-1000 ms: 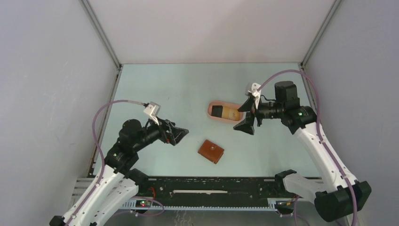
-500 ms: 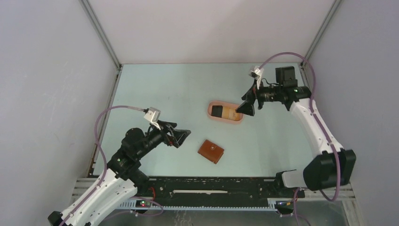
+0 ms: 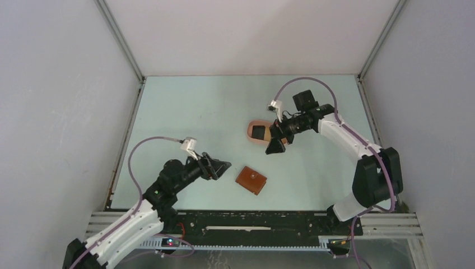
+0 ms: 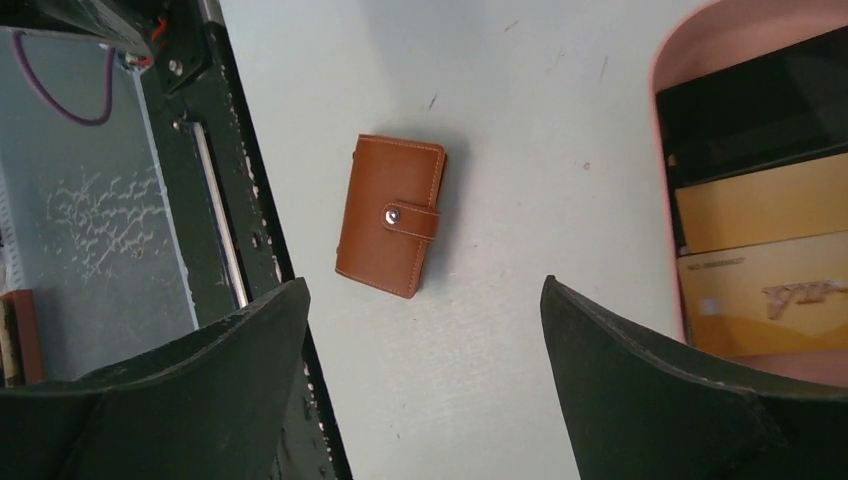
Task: Put the credit cards into the card holder
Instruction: Open the card holder at the center of the board.
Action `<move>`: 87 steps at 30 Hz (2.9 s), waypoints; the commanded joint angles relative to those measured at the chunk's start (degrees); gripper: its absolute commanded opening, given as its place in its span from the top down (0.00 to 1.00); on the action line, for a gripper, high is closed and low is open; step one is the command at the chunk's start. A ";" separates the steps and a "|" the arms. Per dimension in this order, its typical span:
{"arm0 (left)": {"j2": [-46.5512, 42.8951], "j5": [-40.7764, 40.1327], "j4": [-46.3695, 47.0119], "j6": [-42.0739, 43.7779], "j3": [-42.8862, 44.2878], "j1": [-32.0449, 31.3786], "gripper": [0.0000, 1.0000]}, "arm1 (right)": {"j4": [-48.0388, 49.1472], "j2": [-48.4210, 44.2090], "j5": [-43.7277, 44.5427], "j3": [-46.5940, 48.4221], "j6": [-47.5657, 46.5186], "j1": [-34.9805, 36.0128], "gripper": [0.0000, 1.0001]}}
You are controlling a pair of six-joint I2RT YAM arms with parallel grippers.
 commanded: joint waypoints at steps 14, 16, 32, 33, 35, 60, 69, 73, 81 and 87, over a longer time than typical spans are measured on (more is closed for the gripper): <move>20.51 -10.97 9.01 -5.43 -1.15 -8.26 0.46 | 5.04 -2.29 14.45 -8.10 -25.06 24.51 0.21; 21.03 -10.87 9.60 -5.57 -1.39 -8.30 0.52 | 8.13 -2.64 15.55 -10.53 -28.18 25.55 0.22; 25.66 -8.93 15.78 -7.47 -4.03 -8.28 0.61 | 13.63 5.20 20.52 -11.19 -32.35 29.03 0.37; 25.95 -7.43 16.08 -7.47 -4.07 -8.25 0.62 | 13.28 5.65 21.01 -11.05 -32.43 29.06 0.38; 26.54 -6.93 16.62 -7.53 -4.22 -8.26 0.62 | 13.26 6.31 21.61 -11.05 -32.42 28.92 0.38; 18.53 -2.51 20.50 -12.34 -10.43 -9.07 0.64 | 10.11 6.94 23.90 -9.71 -30.05 30.24 0.99; 13.51 -4.55 23.24 -13.54 -11.06 -12.24 0.41 | 11.09 -0.57 13.32 -9.67 -18.69 26.15 1.00; 12.87 -9.05 24.45 -12.23 -10.32 -15.59 0.30 | 13.51 1.00 5.52 -8.13 -8.47 20.47 1.00; 18.26 -16.88 25.97 -23.67 -10.40 -17.23 0.19 | 16.83 2.36 -2.69 -7.28 3.75 15.21 1.00; 24.14 -20.57 30.41 -29.12 -9.44 -19.08 0.17 | 19.21 3.34 -4.09 -7.24 8.77 15.15 1.00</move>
